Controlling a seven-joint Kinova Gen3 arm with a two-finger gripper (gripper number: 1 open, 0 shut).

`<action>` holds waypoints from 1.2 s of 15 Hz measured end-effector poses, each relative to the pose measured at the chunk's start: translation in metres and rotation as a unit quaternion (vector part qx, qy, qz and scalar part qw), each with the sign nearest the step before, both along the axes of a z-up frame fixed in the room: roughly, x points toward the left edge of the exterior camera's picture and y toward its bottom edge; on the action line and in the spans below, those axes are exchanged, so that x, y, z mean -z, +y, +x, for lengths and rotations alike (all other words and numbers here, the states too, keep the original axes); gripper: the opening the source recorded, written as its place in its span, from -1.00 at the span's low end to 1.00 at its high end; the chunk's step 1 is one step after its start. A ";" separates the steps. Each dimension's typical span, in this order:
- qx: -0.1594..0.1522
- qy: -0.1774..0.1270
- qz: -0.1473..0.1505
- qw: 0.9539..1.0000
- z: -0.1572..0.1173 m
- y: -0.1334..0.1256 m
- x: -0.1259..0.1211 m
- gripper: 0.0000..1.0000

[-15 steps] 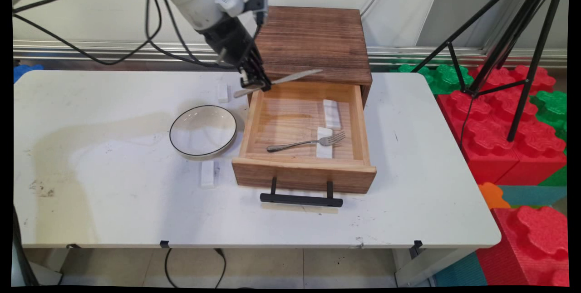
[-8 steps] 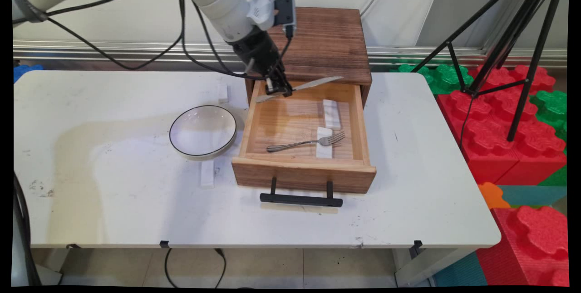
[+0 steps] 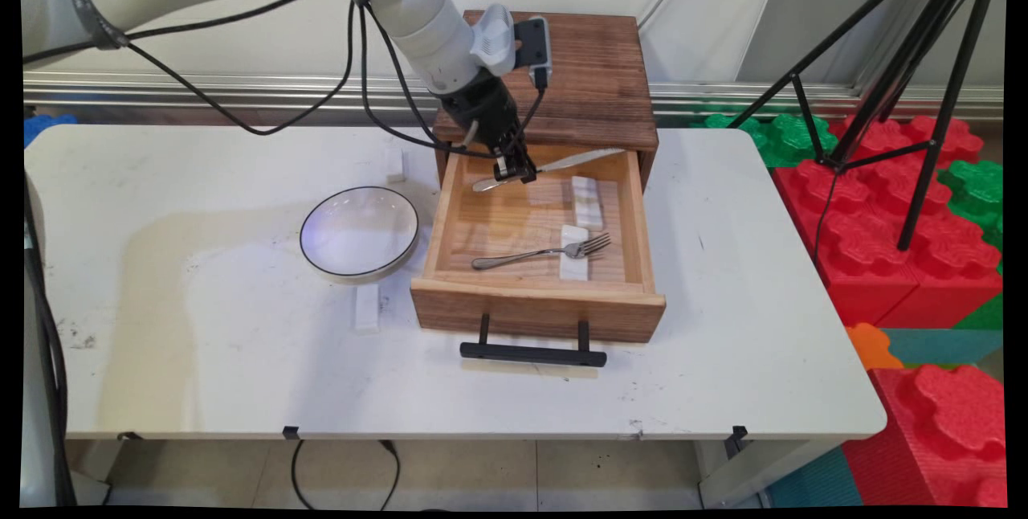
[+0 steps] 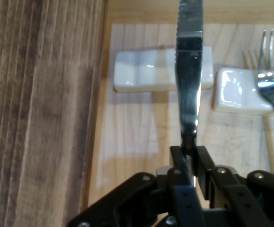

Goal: Place the picked object into the drawer

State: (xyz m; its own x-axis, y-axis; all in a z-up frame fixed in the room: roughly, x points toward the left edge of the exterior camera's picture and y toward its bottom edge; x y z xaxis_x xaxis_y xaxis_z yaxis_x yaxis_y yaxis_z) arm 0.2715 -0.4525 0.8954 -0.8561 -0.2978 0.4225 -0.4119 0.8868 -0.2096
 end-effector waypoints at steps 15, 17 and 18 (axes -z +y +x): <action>-0.026 -0.010 0.024 0.999 0.003 -0.016 0.056 -1.00; -0.028 -0.009 0.027 0.999 0.003 -0.017 0.061 -1.00; -0.029 -0.008 0.028 0.999 0.004 -0.018 0.064 -1.00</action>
State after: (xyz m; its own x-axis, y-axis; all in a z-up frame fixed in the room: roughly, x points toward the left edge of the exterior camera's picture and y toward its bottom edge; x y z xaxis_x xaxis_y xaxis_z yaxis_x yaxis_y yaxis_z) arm 0.2751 -0.4700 0.8314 -0.8430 -0.3698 0.3907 -0.4601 0.8719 -0.1674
